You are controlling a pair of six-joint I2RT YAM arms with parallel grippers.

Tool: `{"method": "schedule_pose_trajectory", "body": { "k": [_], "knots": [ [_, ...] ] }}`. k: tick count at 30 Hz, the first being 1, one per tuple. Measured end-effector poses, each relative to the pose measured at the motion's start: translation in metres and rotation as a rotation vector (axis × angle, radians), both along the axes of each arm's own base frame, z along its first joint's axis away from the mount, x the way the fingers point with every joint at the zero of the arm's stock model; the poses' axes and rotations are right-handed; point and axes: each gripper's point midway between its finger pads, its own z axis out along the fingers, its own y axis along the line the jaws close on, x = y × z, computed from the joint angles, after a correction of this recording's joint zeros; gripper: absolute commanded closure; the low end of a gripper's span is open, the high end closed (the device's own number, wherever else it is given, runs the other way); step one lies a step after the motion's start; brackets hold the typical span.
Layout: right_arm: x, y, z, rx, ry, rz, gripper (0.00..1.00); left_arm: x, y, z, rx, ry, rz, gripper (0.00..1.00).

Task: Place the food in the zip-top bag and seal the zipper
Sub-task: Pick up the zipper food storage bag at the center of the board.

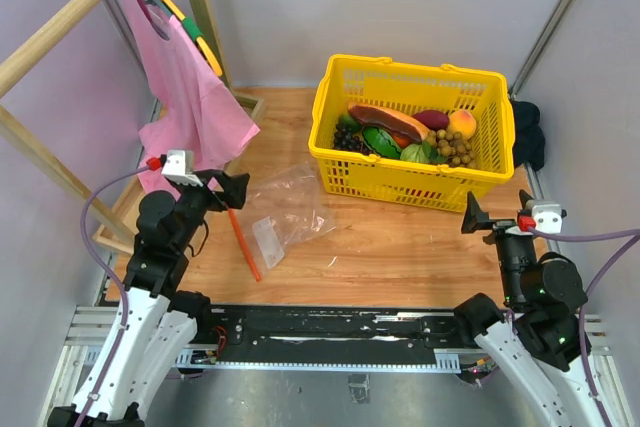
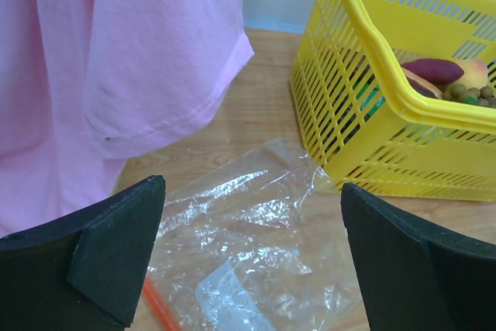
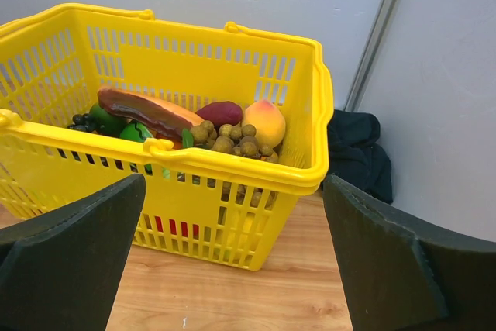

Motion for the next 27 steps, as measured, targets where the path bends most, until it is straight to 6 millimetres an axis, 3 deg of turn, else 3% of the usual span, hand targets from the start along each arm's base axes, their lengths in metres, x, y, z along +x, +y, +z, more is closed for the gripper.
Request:
{"method": "schedule_pose_trajectory", "body": {
  "k": [14,20,27],
  "knots": [
    [-0.005,0.013,0.006,-0.001,-0.033,0.088,0.02,-0.003,-0.002,-0.038,-0.177,0.264,0.077,0.01],
    [-0.007,0.02,0.008,-0.005,-0.045,0.127,0.02,-0.013,0.002,-0.073,-0.271,0.45,0.17,0.01],
    [-0.012,0.021,0.012,0.002,-0.071,0.151,0.02,-0.019,0.01,-0.121,-0.262,0.658,0.282,0.04]
  ]
}}
